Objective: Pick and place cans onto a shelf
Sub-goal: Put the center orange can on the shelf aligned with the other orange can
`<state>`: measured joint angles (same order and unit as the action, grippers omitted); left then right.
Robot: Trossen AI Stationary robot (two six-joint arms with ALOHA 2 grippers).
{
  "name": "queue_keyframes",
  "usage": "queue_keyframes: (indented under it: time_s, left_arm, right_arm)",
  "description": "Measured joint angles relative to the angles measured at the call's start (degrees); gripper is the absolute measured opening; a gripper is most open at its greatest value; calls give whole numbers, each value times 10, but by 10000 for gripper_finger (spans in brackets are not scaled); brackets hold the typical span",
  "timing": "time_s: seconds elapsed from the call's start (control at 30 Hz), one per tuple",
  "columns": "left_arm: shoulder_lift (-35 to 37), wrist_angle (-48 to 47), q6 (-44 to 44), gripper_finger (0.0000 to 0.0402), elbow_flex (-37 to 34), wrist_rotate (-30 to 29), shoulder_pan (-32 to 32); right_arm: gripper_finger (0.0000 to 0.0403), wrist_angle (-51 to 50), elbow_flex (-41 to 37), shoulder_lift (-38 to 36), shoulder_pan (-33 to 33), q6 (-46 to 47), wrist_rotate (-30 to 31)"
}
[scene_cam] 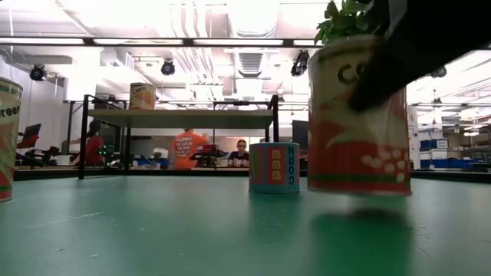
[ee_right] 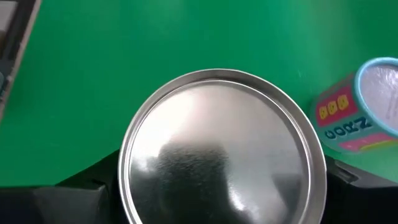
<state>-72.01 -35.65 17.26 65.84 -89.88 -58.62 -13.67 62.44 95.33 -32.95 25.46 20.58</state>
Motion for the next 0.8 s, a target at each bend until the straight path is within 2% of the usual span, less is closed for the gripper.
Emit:
queue_keyframes:
  time_s: [0.1,0.23,0.4,0.5,0.63,0.8]
  left_arm:
    - [0,0,-1,0,0,0,0]
    - [9,0,-20,0,0,0,8]
    - [32,-32,-31,0,0,-1,20]
    - [43,-99,32,0,-2,-2,20]
    - [46,-194,125,0,-6,-1,20]
    - [49,-210,150,0,-6,-2,20]
  right_arm:
    - [295,-25,29,-4,7,0,-1]
    - [313,-118,95,-4,34,-9,-6]
    - [309,-185,188,-4,92,-40,-64]
    - [302,-193,238,-4,137,-63,-103]
    - [302,-194,299,-4,200,-134,-111]
    - [303,-157,359,-2,289,-228,-118]
